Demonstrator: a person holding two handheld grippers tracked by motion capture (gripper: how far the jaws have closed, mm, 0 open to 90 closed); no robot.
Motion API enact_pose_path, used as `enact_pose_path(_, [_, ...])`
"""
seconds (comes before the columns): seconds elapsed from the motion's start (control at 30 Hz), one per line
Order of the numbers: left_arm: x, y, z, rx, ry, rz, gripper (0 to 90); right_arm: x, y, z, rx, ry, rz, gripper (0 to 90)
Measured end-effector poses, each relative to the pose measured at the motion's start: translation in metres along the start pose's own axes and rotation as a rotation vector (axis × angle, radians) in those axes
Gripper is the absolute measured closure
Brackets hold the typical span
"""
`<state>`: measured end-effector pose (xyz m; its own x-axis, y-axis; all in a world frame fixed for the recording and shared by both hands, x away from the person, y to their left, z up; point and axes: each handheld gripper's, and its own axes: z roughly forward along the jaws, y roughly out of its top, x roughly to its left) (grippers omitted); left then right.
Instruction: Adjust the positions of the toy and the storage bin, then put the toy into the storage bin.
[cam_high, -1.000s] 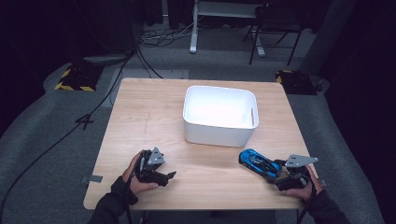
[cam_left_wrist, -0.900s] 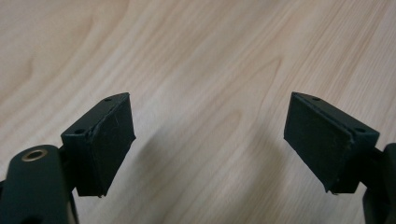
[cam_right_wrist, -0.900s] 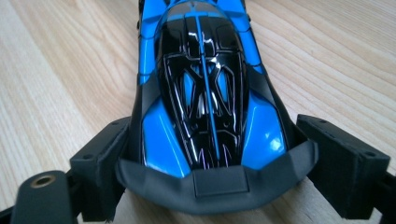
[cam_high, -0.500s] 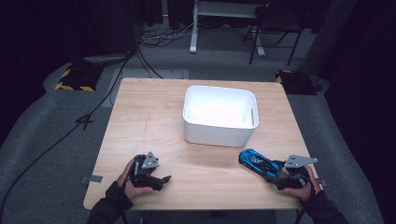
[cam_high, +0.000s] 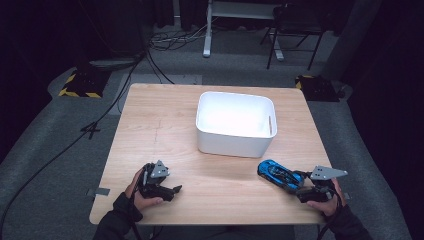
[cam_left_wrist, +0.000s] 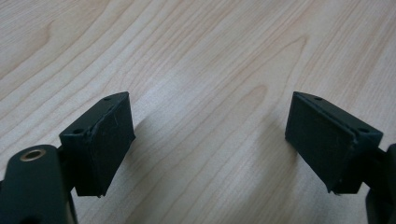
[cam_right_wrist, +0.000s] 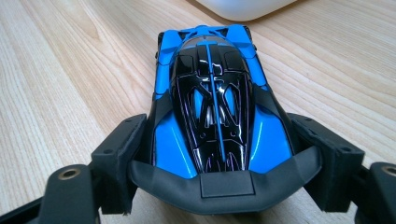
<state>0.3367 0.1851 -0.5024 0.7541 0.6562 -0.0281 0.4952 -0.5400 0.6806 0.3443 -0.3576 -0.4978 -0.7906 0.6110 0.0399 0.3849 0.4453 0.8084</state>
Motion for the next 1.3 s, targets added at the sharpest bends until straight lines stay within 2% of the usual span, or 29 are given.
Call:
enact_pose_path(0.5, [0.000,0.000,0.001,-0.003,-0.005,-0.007,15.9,-0.005,0.000,-0.006,-0.032,-0.014,0.012,24.7])
enact_pose_path(0.63, [0.001,0.000,0.001,-0.003,-0.006,-0.005,16.0,-0.006,0.002,-0.009,-0.056,-0.017,0.030,24.7])
enact_pose_path(1.1, [0.000,0.000,0.001,-0.003,-0.004,-0.002,16.2,-0.009,0.023,-0.020,-0.139,-0.023,0.031,24.7])
enact_pose_path(1.3, [0.000,0.000,0.001,-0.003,-0.002,-0.005,16.3,-0.007,0.032,-0.022,-0.149,-0.030,0.019,24.7])
